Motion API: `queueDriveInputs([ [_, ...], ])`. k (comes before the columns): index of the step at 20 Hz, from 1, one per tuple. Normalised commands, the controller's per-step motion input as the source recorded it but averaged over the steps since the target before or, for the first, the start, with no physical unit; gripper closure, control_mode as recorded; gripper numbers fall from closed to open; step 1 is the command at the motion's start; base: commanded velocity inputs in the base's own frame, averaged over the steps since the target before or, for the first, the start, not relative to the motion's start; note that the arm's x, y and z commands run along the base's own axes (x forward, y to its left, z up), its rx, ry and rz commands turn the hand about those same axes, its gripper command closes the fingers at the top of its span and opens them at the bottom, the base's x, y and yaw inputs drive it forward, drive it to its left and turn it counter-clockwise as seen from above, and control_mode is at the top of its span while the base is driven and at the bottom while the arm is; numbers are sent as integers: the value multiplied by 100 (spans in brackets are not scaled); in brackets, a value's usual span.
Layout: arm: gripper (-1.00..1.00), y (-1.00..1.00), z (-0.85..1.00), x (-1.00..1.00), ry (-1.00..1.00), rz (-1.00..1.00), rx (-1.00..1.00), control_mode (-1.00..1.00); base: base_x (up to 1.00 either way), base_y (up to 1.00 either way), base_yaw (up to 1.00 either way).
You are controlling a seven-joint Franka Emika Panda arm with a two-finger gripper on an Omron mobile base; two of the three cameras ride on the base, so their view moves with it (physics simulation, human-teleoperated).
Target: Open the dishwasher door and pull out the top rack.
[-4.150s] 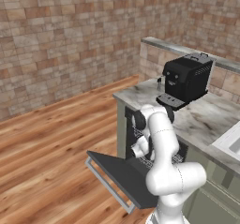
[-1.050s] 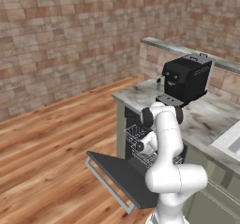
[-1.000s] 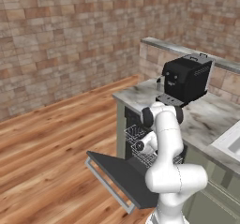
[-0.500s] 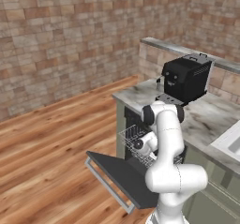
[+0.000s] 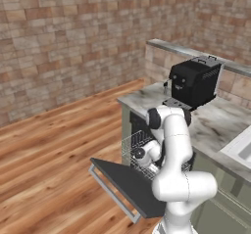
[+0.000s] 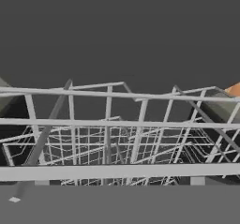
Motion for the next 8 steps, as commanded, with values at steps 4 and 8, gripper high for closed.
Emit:
queueDriveInputs([
  [4, -100, 66, -31, -45, 0, 0, 7, -100, 0, 0, 0],
  [8, -100, 58, -27, -41, 0, 0, 8, -100, 0, 0, 0],
])
